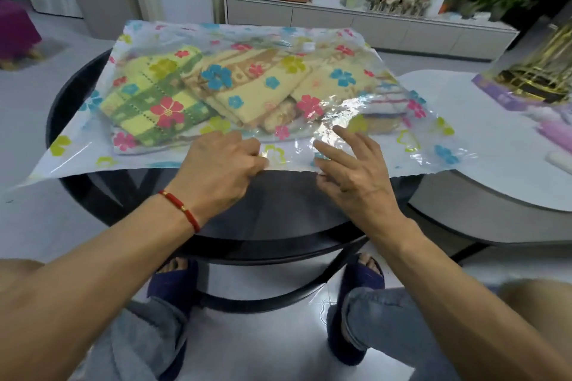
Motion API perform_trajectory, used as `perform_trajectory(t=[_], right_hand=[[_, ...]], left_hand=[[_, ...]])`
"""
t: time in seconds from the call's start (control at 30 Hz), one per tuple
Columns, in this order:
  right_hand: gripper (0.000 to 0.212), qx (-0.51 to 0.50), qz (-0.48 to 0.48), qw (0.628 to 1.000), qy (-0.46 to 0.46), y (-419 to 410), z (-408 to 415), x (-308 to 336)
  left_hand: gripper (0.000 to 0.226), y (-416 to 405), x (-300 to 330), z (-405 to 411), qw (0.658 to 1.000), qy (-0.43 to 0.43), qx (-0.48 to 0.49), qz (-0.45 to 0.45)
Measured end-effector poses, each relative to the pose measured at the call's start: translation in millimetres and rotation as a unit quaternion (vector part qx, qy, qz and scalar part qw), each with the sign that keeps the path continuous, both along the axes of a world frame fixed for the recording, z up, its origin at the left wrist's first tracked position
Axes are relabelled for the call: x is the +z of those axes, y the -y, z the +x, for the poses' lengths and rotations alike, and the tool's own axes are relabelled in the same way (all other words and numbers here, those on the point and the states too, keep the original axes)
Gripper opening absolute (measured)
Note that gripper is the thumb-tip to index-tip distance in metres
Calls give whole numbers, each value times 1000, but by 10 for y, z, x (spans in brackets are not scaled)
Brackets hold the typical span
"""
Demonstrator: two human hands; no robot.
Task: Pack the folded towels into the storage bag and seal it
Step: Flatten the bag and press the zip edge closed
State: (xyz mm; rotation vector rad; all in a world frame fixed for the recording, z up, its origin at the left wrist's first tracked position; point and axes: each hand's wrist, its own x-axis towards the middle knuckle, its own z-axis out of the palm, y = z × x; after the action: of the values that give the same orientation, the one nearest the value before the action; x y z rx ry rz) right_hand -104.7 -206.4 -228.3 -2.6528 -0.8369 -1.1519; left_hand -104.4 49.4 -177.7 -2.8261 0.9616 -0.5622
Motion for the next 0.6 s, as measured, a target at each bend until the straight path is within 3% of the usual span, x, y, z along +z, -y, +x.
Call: perform_trajectory(t=[0.1, 0.27, 0.6], right_hand=[[8, -56, -11, 998, -19, 442, -46, -32], [19, -124, -6, 992, -28, 1141, -86, -101], [29, -232, 97, 967, -49, 1880, -193, -198]], left_hand=[[9, -54, -87, -4, 998, 34, -42, -36], [29, -143, -236, 19, 987, 79, -106, -87], [32, -291, -381, 58, 984, 88, -123, -95]])
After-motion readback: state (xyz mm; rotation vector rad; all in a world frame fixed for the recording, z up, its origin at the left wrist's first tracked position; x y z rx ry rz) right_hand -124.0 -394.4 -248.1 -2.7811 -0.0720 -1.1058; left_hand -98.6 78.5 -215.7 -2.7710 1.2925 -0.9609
